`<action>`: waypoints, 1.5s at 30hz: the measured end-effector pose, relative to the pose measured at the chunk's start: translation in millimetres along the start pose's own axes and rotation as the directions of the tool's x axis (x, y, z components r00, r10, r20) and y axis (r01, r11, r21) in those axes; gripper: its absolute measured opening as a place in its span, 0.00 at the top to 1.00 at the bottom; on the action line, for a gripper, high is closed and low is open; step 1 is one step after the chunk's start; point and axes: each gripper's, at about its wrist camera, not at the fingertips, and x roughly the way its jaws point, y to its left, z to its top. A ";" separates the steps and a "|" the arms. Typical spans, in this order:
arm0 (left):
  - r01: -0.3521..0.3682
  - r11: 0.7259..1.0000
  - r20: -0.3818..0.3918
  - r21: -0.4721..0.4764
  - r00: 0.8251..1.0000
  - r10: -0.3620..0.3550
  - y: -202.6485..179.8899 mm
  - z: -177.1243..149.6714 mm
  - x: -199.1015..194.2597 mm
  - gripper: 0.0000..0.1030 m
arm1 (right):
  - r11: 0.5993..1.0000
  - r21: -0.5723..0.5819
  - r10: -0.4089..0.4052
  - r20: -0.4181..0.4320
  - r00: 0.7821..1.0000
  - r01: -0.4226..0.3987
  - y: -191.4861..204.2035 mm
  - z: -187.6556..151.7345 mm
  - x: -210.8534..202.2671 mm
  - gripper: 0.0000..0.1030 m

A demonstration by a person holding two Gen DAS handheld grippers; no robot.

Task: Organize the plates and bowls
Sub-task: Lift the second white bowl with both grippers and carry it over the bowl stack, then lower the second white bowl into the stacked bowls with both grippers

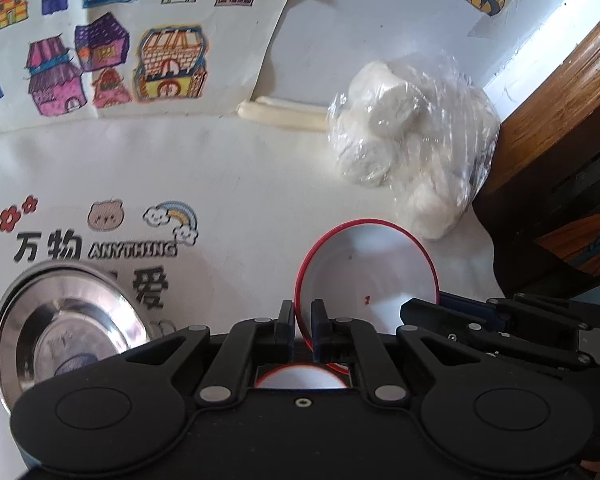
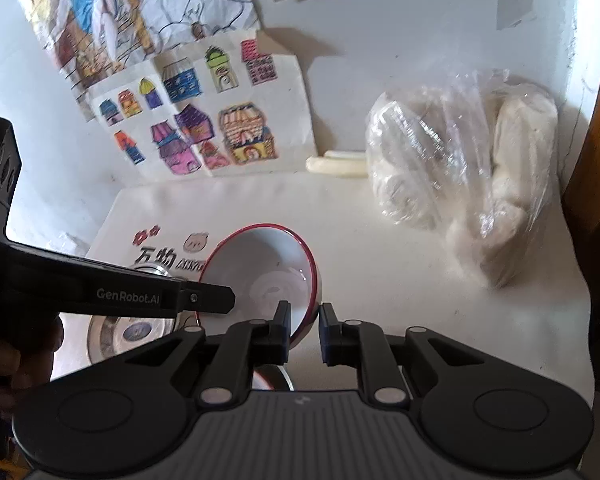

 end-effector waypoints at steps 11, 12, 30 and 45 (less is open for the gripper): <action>-0.028 0.999 -0.051 -0.043 0.998 0.026 11.0 -25.7 -2.7 0.92 | 0.997 -0.052 0.053 -0.090 0.995 -0.058 13.4 -14.3 3.5 0.84; -0.031 0.999 -0.054 -0.044 0.998 0.029 11.5 -27.1 -3.0 0.92 | 0.997 -0.055 0.056 -0.096 0.994 -0.062 14.4 -15.2 4.0 0.84; -0.062 0.995 -0.093 -0.077 0.994 0.055 17.2 -44.3 -2.1 0.92 | 0.991 -0.083 0.088 -0.184 0.979 -0.105 23.2 -28.4 14.7 0.84; -0.087 0.993 -0.135 -0.084 0.988 0.075 20.6 -51.0 4.0 0.92 | 0.990 -0.062 0.109 -0.255 0.961 -0.129 23.3 -37.6 25.9 0.83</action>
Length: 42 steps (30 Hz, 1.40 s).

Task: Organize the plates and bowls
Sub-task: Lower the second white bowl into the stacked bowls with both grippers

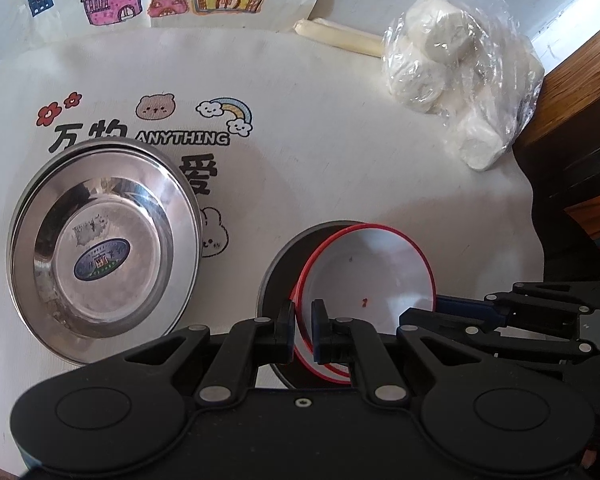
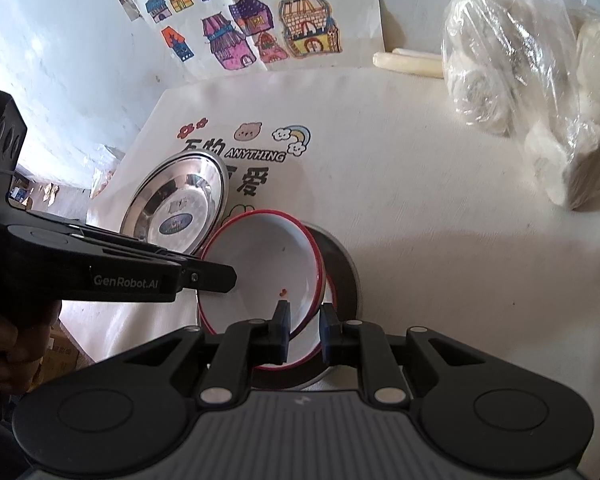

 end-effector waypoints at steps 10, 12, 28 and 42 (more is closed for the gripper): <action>-0.016 1.000 -0.018 -0.004 1.000 0.016 2.0 0.2 4.8 0.92 | 1.000 0.000 0.004 -0.032 0.999 -0.004 0.6 1.9 8.3 0.83; -0.016 1.000 -0.022 -0.004 1.000 0.016 2.7 0.6 5.2 0.92 | 1.000 0.001 0.005 -0.038 0.999 -0.005 0.8 2.0 9.4 0.83; -0.017 1.000 -0.042 0.000 0.999 0.017 1.7 2.1 10.6 0.92 | 1.000 0.009 0.009 -0.062 0.998 -0.008 -1.5 2.3 14.0 0.83; -0.024 1.000 -0.042 0.016 0.999 0.024 -1.5 1.1 11.1 0.91 | 1.000 0.014 0.007 -0.076 0.997 -0.006 -1.7 1.3 15.8 0.76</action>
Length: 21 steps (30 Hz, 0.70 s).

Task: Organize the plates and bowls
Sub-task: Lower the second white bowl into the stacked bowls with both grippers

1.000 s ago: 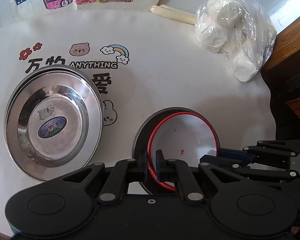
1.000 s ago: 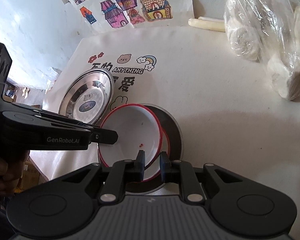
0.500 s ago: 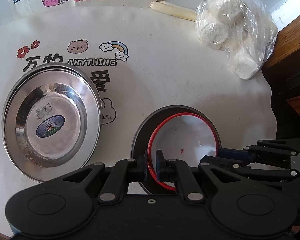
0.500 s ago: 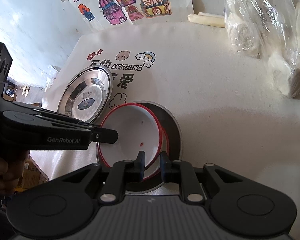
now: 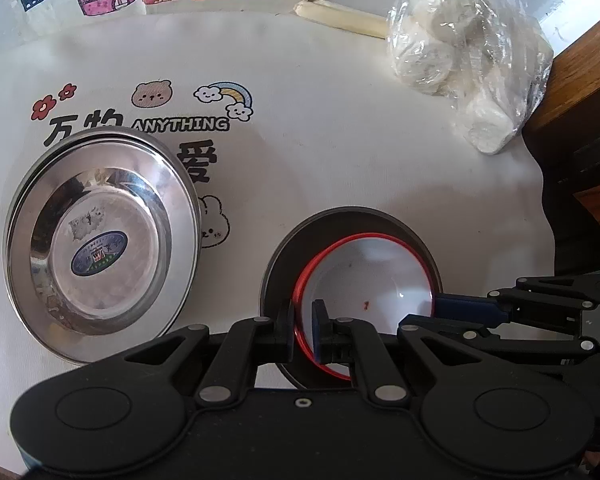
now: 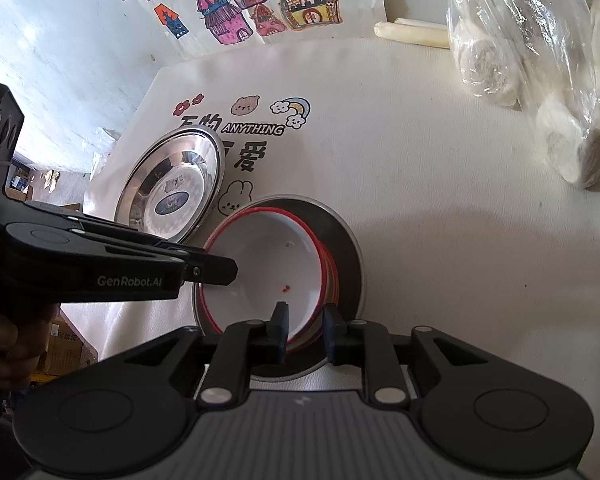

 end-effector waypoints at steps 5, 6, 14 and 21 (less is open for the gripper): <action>-0.003 1.000 0.000 0.003 1.000 0.003 -0.7 -0.1 0.3 0.92 | 1.000 0.003 0.000 0.003 1.000 0.000 -0.2 -1.5 -0.5 0.76; -0.003 1.000 -0.001 0.003 1.000 0.003 -0.6 -0.1 0.3 0.91 | 1.000 0.003 0.000 0.003 1.000 0.000 -0.2 -1.6 -0.6 0.76; -0.010 1.000 0.011 0.006 1.000 0.010 -1.0 -2.0 -2.3 0.86 | 1.000 0.006 0.003 0.012 1.000 -0.003 -0.2 -2.5 -3.7 0.75; -0.033 0.999 0.045 0.005 0.998 0.033 -0.7 -2.2 -13.0 0.77 | 1.000 0.002 -0.001 0.039 0.999 0.001 -2.8 -2.1 -15.5 0.72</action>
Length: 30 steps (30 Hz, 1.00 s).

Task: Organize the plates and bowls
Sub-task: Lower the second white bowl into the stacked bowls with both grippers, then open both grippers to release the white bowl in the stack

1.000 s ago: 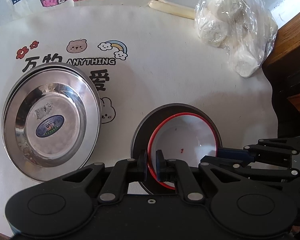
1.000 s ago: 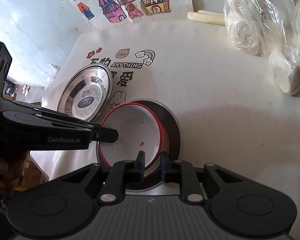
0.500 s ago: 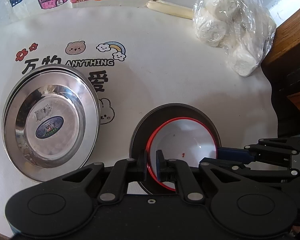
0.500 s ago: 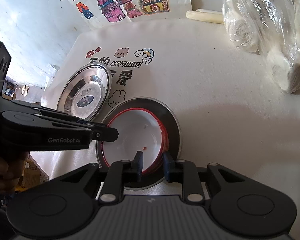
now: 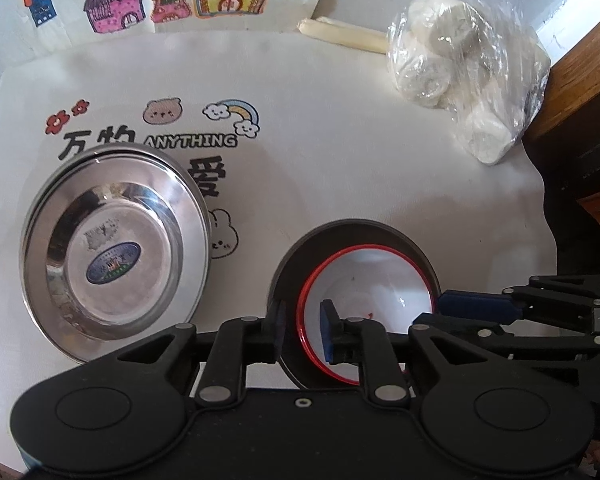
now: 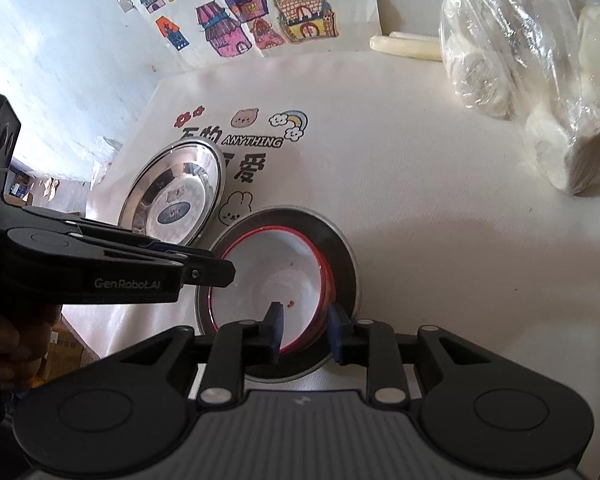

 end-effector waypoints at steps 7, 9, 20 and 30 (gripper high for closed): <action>-0.048 0.999 0.052 -0.023 0.997 0.050 3.8 1.9 -9.0 0.41 | 1.000 0.021 -0.015 0.035 0.999 0.015 -5.2 2.5 -10.4 0.62; -0.073 0.997 0.063 -0.024 0.995 0.075 4.0 2.2 -10.0 0.27 | 0.999 0.027 -0.023 0.045 0.999 0.022 -7.3 3.4 -12.4 0.52; -0.104 0.989 0.059 -0.104 0.992 0.110 20.2 -4.0 -10.3 0.01 | 0.991 0.055 -0.125 0.071 0.990 0.121 -16.9 8.9 -16.3 0.00; -0.072 0.976 0.086 -0.205 0.992 0.092 46.5 -26.3 -20.6 0.01 | 0.975 0.084 -0.212 0.061 0.975 0.206 -31.3 7.1 -15.5 0.00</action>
